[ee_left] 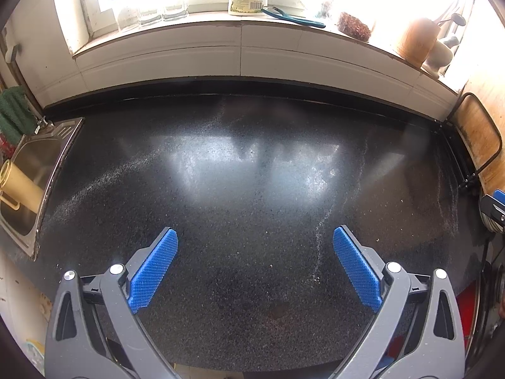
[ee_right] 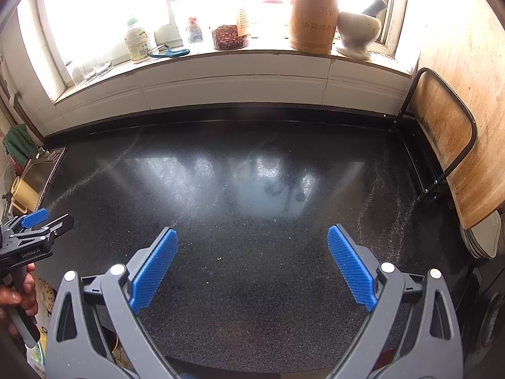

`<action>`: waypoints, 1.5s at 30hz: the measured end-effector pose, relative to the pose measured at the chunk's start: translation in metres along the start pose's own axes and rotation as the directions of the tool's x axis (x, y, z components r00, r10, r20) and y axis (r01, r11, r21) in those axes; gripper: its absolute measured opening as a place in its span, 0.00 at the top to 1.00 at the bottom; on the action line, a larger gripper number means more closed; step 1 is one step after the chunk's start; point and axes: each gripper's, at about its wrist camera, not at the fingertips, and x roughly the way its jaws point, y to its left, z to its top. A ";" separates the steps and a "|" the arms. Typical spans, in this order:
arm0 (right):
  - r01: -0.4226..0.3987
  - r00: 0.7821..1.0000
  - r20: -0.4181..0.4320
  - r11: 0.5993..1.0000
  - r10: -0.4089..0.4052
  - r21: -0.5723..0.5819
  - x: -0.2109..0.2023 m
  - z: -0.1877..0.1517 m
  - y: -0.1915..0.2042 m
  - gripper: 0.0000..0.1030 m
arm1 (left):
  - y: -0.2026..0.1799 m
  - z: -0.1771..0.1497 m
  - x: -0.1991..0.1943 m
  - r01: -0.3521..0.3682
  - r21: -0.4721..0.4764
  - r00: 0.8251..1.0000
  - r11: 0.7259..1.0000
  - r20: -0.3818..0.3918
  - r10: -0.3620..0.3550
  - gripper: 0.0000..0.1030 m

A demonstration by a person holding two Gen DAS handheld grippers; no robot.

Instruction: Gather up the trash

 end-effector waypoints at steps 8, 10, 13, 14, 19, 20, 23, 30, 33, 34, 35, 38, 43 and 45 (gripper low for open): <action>-0.003 1.000 0.003 1.000 0.003 0.003 0.001 0.001 0.000 0.10 | 0.002 0.000 0.000 -0.002 -0.004 1.000 1.000 0.002 0.002 0.07; -0.004 1.000 0.003 1.000 0.004 0.005 0.001 0.000 0.000 0.10 | 0.002 0.001 0.000 -0.003 -0.003 1.000 1.000 0.002 0.003 0.07; -0.003 1.000 0.004 1.000 0.003 0.004 0.000 0.000 0.000 0.10 | 0.002 0.000 -0.001 -0.003 -0.003 1.000 1.000 0.002 0.003 0.07; -0.003 1.000 0.004 1.000 0.003 0.005 0.000 0.000 0.000 0.10 | 0.002 0.001 -0.001 -0.003 -0.003 1.000 1.000 0.003 0.003 0.07; -0.004 1.000 0.004 1.000 0.004 0.006 0.000 0.000 -0.001 0.10 | 0.003 0.000 -0.001 -0.003 -0.001 1.000 1.000 0.001 0.003 0.07; -0.005 1.000 0.005 1.000 0.005 0.006 0.000 0.000 -0.001 0.10 | 0.003 0.000 -0.001 -0.004 -0.002 1.000 1.000 0.001 0.004 0.07; -0.006 1.000 0.003 1.000 0.006 0.007 0.000 -0.001 -0.001 0.10 | 0.003 0.000 -0.001 -0.004 -0.003 1.000 1.000 0.001 0.004 0.07; -0.006 1.000 0.010 1.000 0.006 0.009 -0.002 -0.001 0.000 0.10 | 0.006 0.000 -0.002 -0.013 -0.002 1.000 1.000 -0.002 0.013 0.07; -0.006 1.000 0.010 1.000 0.006 0.010 -0.003 -0.001 0.000 0.10 | 0.005 0.000 -0.002 -0.017 0.000 1.000 1.000 -0.001 0.017 0.07; -0.006 1.000 0.012 1.000 0.006 0.011 -0.003 -0.001 0.000 0.10 | 0.005 0.000 -0.002 -0.019 -0.001 1.000 1.000 -0.003 0.019 0.07; -0.007 1.000 0.013 1.000 0.007 0.013 -0.004 -0.001 0.001 0.10 | 0.005 0.001 -0.001 -0.020 -0.002 1.000 1.000 -0.005 0.020 0.07; -0.007 1.000 0.012 1.000 0.007 0.014 -0.004 -0.001 0.001 0.10 | 0.005 0.000 0.000 -0.025 -0.002 1.000 1.000 -0.009 0.025 0.07; -0.011 1.000 0.010 1.000 0.011 0.016 -0.003 -0.001 0.000 0.10 | 0.003 0.001 0.001 -0.030 0.002 1.000 1.000 -0.007 0.030 0.07; -0.011 1.000 0.009 1.000 0.011 0.016 -0.002 0.000 -0.001 0.10 | 0.002 0.001 0.000 -0.040 0.006 0.999 0.999 0.005 0.040 0.07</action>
